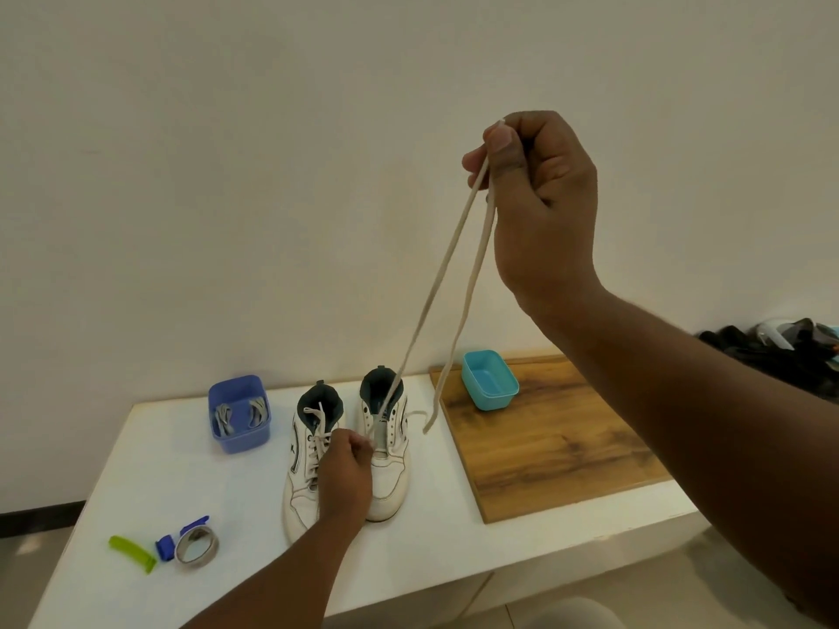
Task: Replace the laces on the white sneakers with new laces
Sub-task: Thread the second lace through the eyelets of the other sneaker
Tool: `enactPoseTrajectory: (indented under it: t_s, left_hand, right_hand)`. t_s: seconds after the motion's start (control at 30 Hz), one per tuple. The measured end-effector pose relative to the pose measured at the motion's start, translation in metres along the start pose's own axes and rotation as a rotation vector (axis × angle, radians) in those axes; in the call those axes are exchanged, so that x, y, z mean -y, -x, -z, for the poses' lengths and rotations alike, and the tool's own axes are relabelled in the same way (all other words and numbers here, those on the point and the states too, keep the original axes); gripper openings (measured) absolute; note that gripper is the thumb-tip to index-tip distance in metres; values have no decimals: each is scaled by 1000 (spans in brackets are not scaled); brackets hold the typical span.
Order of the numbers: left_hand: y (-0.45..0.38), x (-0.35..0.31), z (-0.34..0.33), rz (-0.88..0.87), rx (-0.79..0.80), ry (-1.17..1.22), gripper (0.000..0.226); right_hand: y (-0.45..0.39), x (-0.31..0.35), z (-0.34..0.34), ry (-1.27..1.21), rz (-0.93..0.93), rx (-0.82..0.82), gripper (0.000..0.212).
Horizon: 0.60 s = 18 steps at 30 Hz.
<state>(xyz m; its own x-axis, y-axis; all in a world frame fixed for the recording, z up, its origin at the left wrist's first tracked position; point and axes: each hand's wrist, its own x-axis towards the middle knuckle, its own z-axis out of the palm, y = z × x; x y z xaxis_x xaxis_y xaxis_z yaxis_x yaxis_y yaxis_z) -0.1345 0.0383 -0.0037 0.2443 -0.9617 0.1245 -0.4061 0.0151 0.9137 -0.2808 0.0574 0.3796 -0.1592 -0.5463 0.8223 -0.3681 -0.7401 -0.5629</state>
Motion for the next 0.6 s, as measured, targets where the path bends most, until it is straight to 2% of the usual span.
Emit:
enactPoseTrajectory:
  t_s: [0.13,0.37,0.5,0.6]
  left_hand:
    - [-6,5,-3,0,66,-87,10]
    - [-9,5,1,111,-95,109,7]
    - [-6,10,-3,-14,28,19,6]
    - [-8,8,-5,-21,62,-51,12]
  right_hand:
    - [-8,4,-5,-39,-22,-5,16]
    - [-16,5,-7,-88,-26,-14,19]
    - [-18,7,-6,-108,20,-53,18]
    - [-23,12,-5,-120,67,-94,15]
